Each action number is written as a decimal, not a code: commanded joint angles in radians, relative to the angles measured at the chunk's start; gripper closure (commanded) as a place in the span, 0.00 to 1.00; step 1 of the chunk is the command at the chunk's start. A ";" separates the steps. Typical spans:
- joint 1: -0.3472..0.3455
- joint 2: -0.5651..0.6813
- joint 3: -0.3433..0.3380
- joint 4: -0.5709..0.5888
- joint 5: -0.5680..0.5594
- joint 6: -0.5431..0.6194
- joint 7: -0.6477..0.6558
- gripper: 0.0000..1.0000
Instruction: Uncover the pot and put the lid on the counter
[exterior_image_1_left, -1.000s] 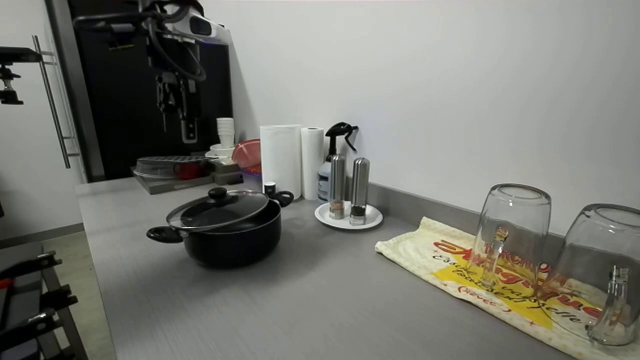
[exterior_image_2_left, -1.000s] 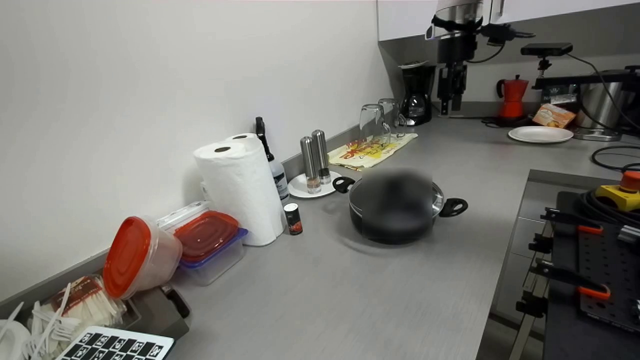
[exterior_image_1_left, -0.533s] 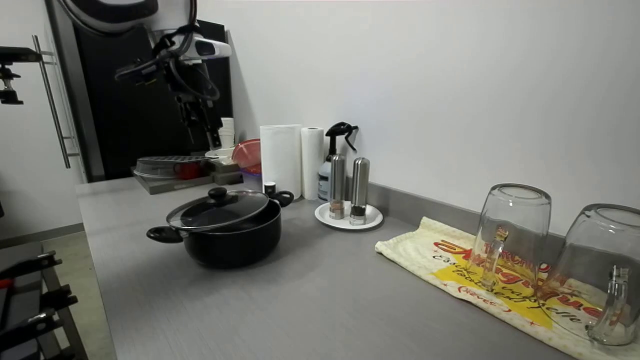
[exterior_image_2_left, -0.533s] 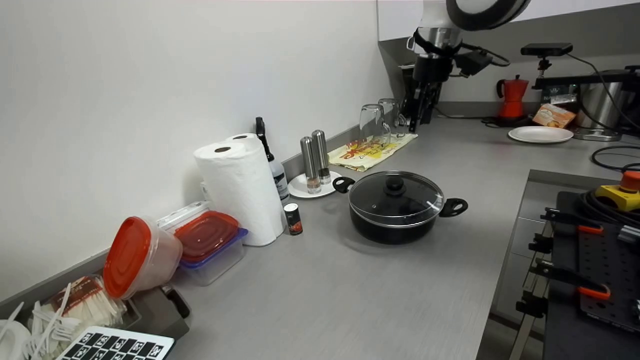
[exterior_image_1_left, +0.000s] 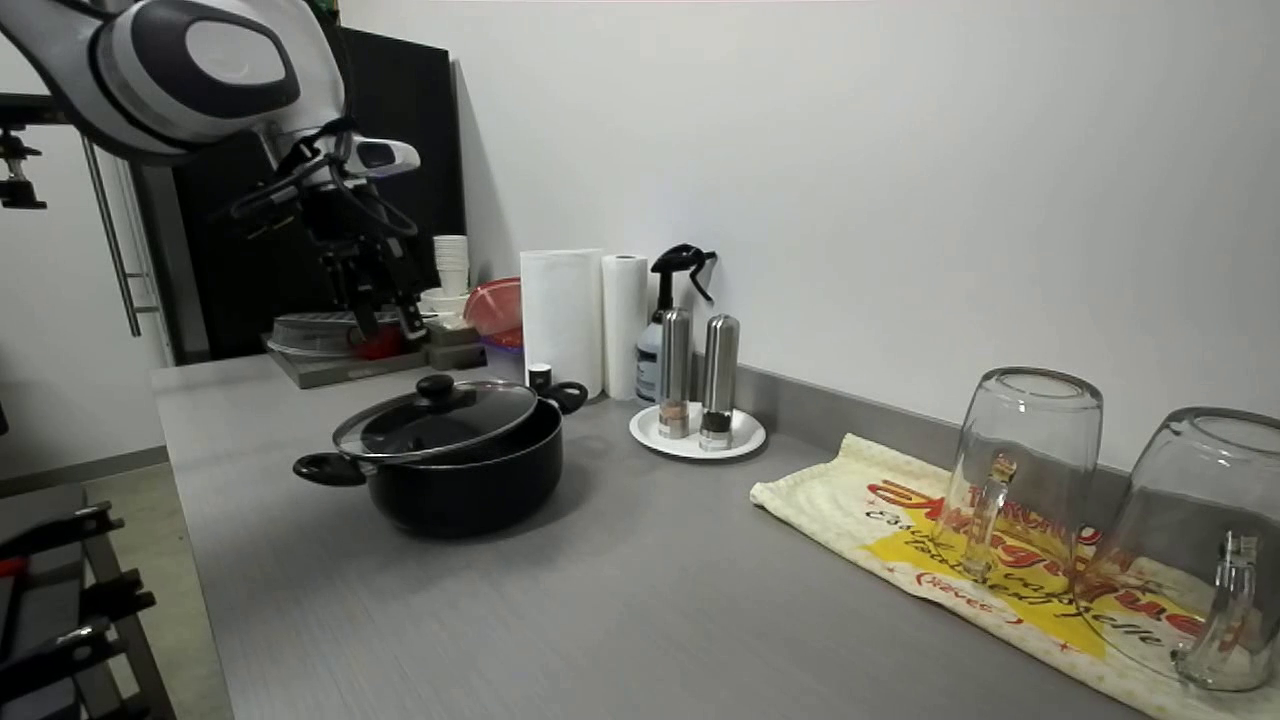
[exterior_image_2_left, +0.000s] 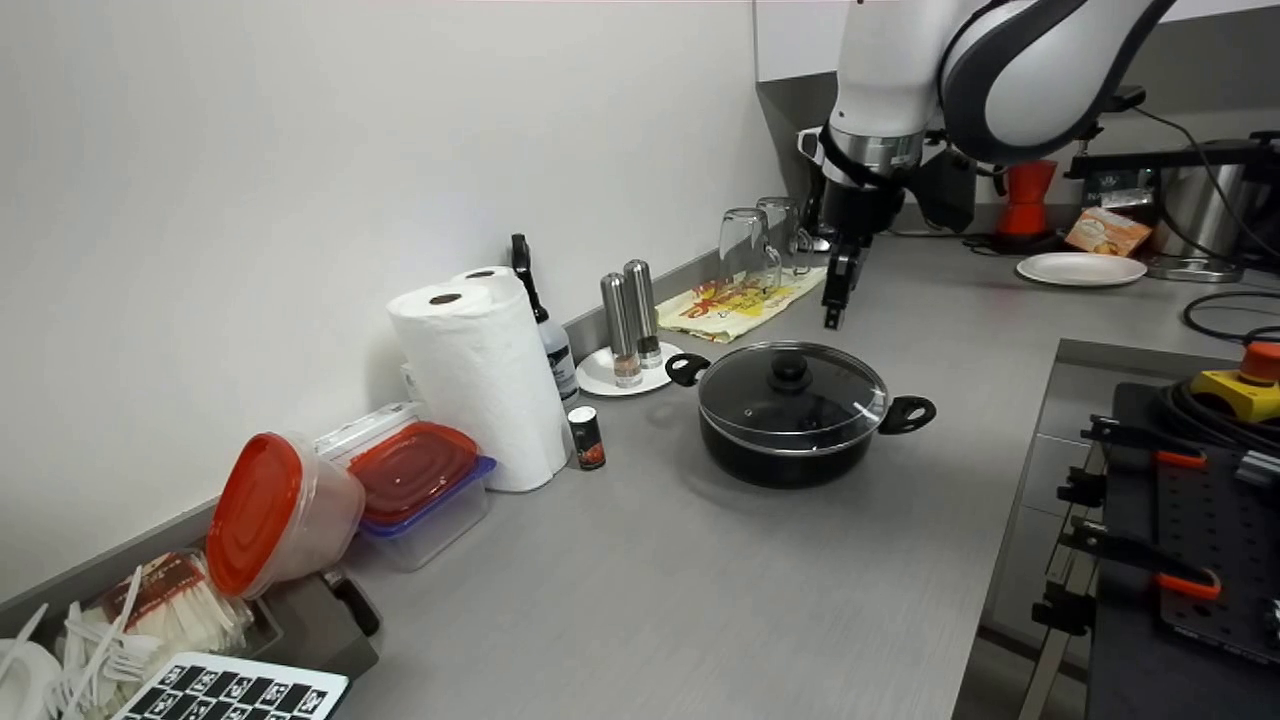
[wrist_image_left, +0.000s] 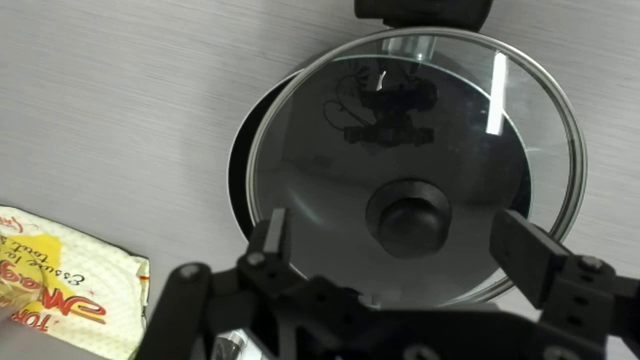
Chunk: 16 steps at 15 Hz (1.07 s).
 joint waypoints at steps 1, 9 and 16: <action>0.013 0.013 0.035 0.008 -0.072 -0.007 0.075 0.00; 0.045 0.110 0.066 0.139 -0.129 -0.038 0.160 0.00; 0.080 0.269 0.010 0.311 -0.143 -0.109 0.195 0.00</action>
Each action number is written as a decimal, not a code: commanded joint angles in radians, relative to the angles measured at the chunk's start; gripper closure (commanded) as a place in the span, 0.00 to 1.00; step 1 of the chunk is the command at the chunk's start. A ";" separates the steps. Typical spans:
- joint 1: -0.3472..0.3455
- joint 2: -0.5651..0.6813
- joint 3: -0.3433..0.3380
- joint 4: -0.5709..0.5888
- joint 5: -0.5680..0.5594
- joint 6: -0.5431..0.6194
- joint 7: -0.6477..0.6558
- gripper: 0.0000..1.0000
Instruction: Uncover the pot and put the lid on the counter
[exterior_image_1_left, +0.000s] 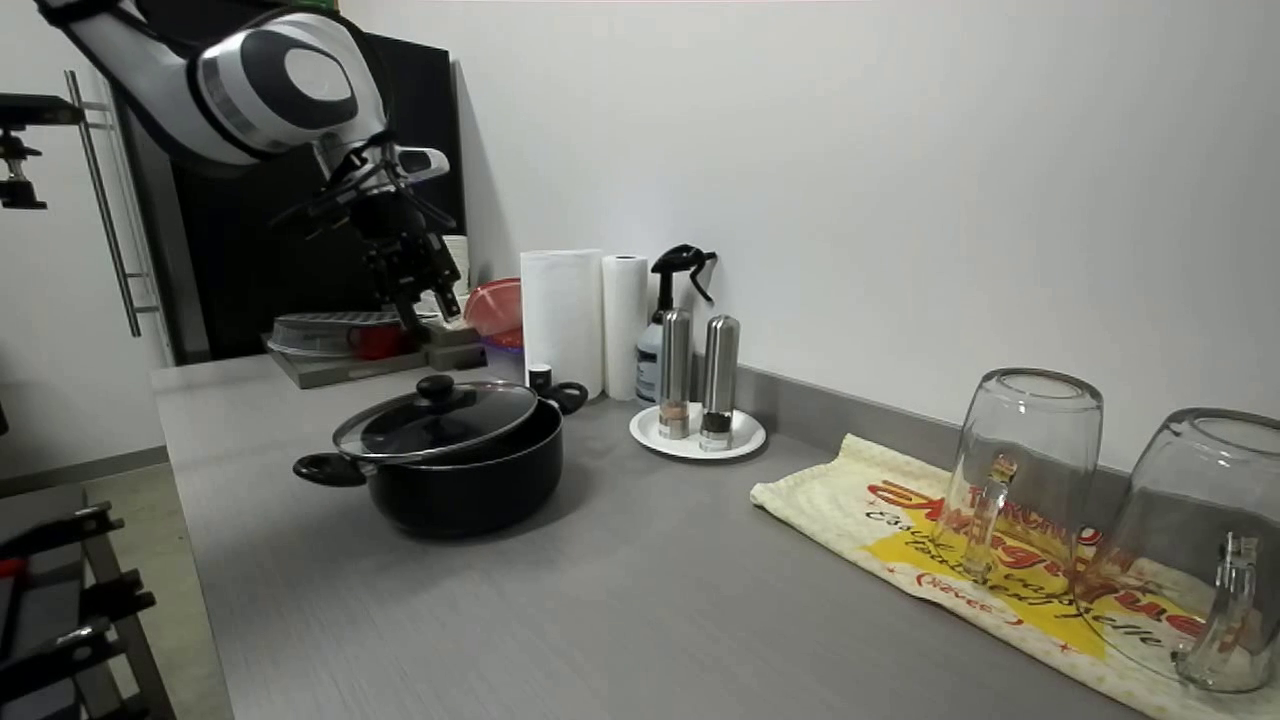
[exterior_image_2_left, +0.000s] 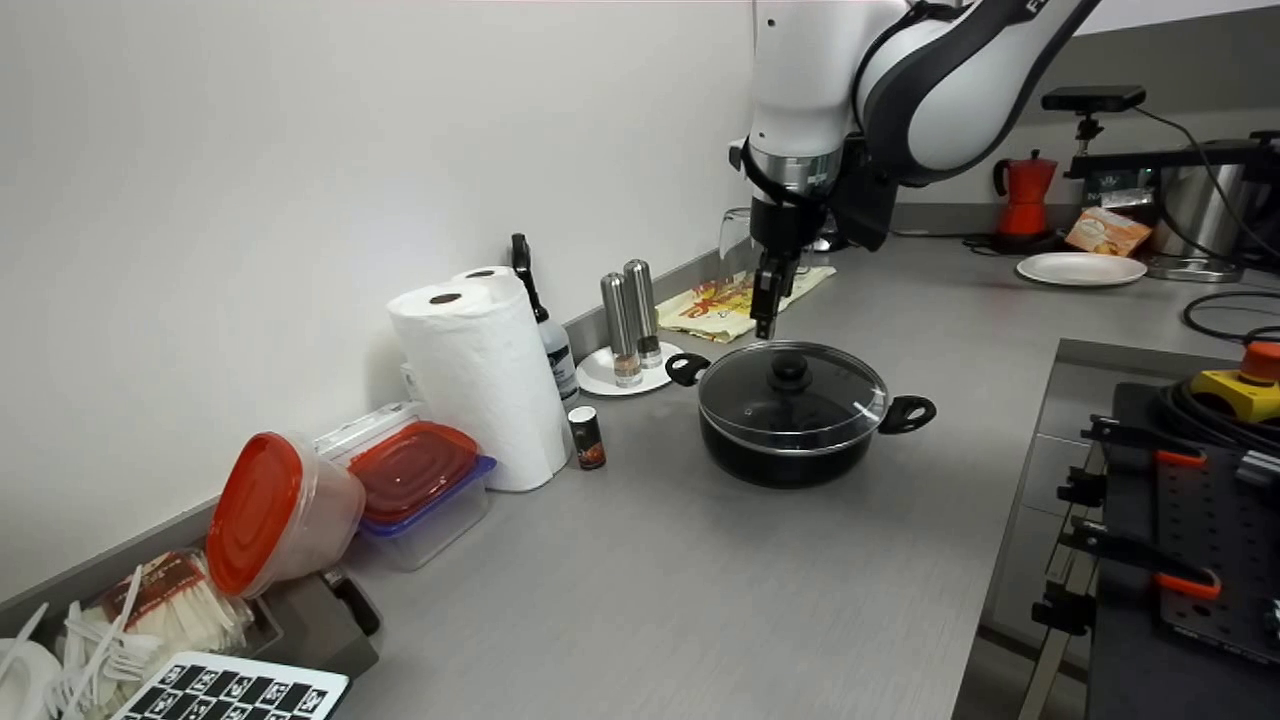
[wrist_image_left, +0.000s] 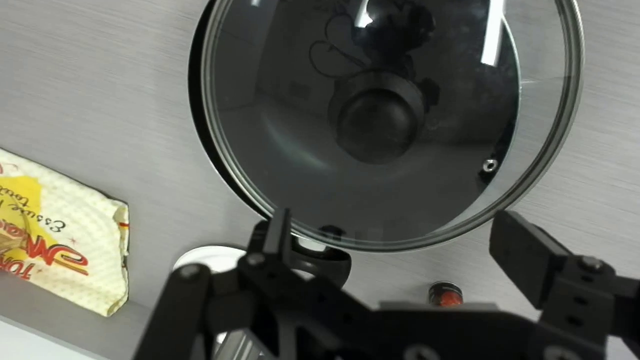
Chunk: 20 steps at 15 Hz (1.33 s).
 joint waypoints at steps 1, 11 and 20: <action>0.040 0.103 -0.047 0.105 -0.013 -0.065 0.025 0.00; 0.082 0.227 -0.078 0.219 0.136 -0.287 -0.039 0.00; 0.091 0.267 -0.093 0.251 0.159 -0.322 -0.039 0.00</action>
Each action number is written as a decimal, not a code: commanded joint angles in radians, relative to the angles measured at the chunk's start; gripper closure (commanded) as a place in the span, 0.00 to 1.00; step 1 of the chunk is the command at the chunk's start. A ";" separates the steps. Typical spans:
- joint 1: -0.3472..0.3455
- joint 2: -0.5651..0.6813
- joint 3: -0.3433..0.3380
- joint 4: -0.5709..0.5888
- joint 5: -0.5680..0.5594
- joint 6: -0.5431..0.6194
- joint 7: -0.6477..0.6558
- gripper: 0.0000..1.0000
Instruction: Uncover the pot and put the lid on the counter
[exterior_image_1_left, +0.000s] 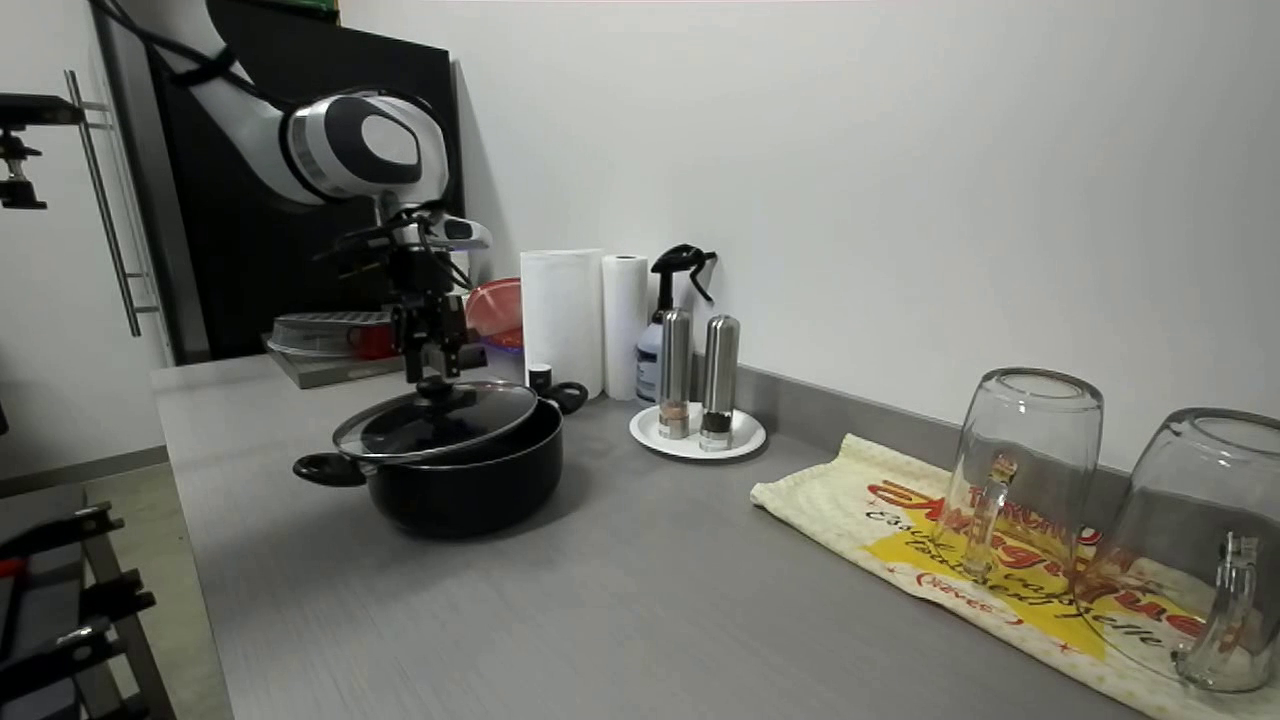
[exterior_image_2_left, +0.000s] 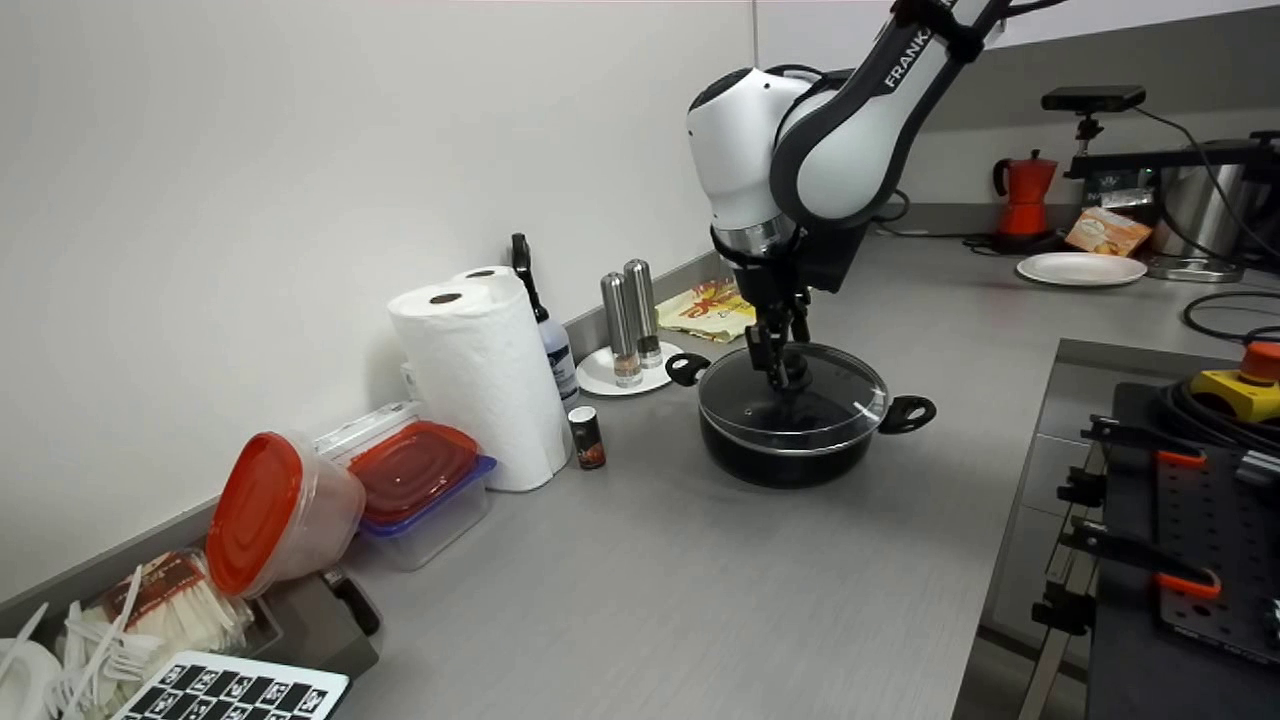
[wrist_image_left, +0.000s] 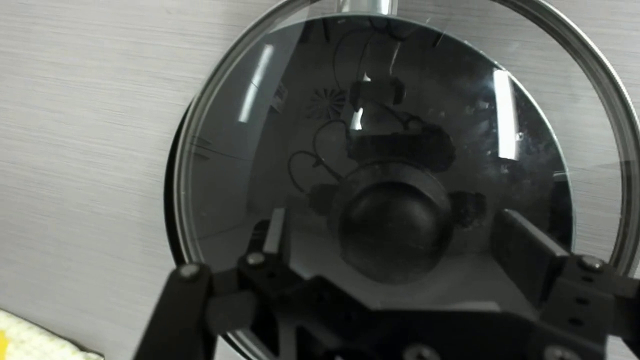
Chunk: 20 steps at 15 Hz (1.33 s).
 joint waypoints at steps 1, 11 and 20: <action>0.016 0.028 -0.025 0.039 0.026 -0.032 -0.033 0.00; 0.016 0.027 -0.034 0.052 0.035 -0.032 -0.057 0.75; 0.007 -0.058 -0.010 0.010 0.096 -0.044 -0.132 0.75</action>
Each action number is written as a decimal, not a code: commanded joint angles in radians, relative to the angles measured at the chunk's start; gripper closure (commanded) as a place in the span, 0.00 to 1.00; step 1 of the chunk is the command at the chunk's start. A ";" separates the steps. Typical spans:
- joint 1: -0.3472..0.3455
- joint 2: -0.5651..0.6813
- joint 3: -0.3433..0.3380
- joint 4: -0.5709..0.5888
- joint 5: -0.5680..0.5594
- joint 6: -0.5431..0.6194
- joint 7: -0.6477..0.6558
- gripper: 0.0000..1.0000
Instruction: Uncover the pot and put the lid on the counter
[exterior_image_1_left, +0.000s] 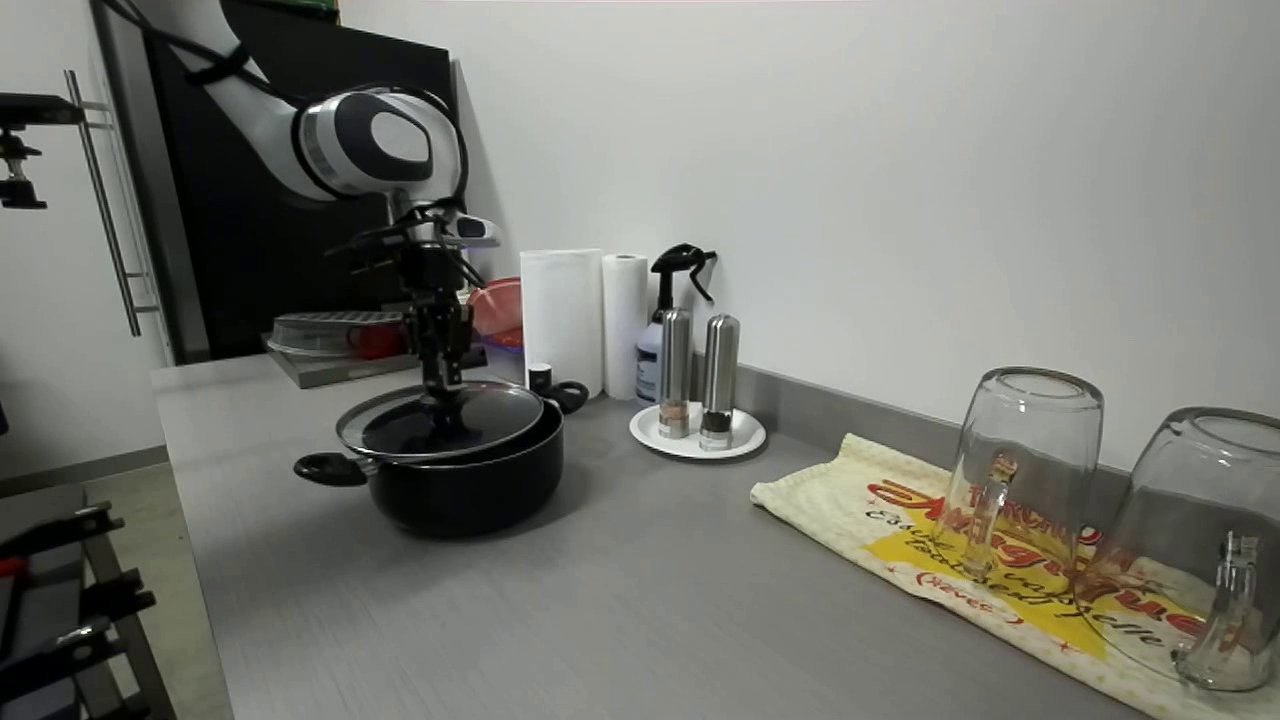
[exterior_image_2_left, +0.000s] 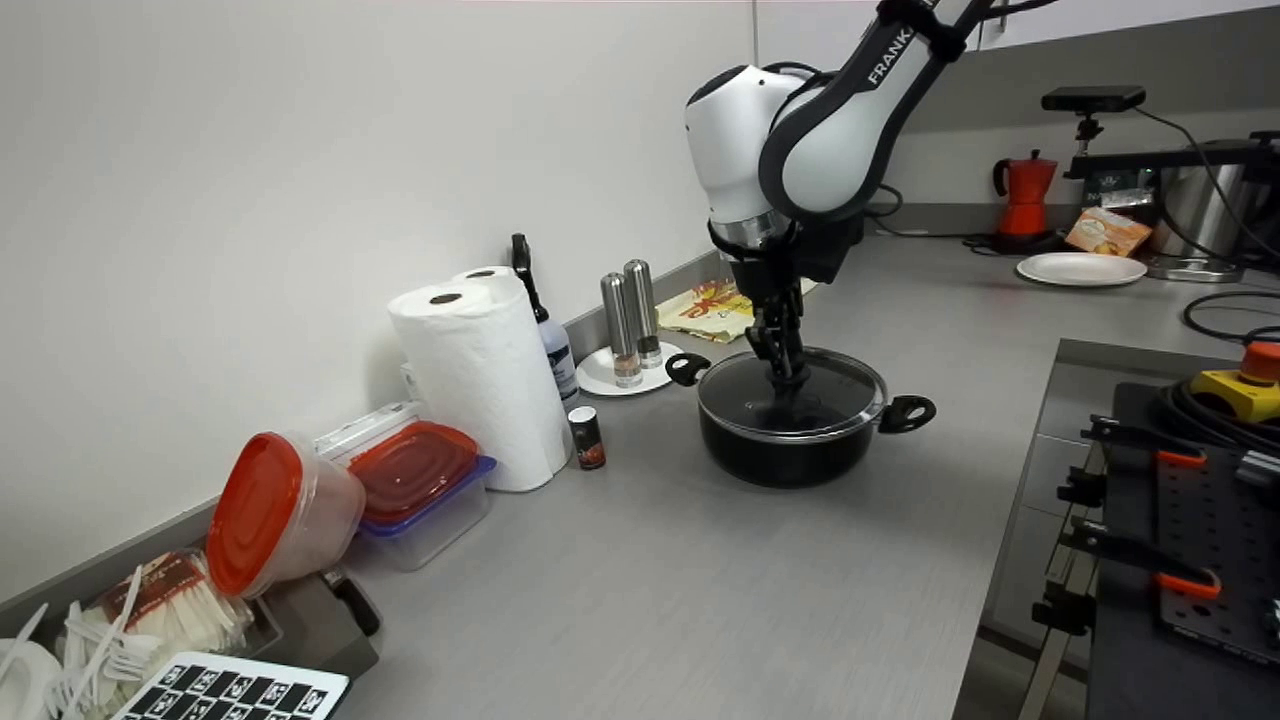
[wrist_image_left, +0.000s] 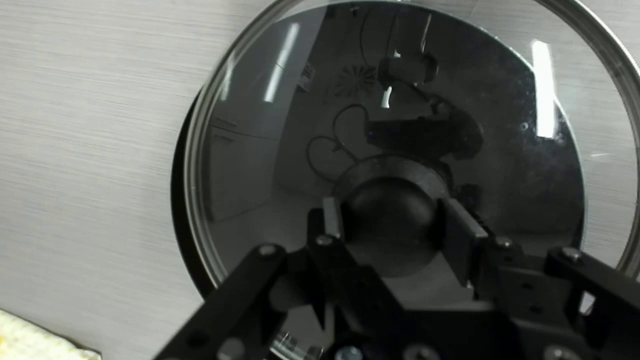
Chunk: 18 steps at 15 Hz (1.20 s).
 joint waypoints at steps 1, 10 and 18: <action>0.007 -0.079 0.015 -0.026 0.067 -0.031 -0.084 0.75; 0.068 -0.162 0.074 -0.105 0.047 -0.013 -0.092 0.75; 0.167 -0.133 0.157 -0.089 0.019 0.004 -0.063 0.75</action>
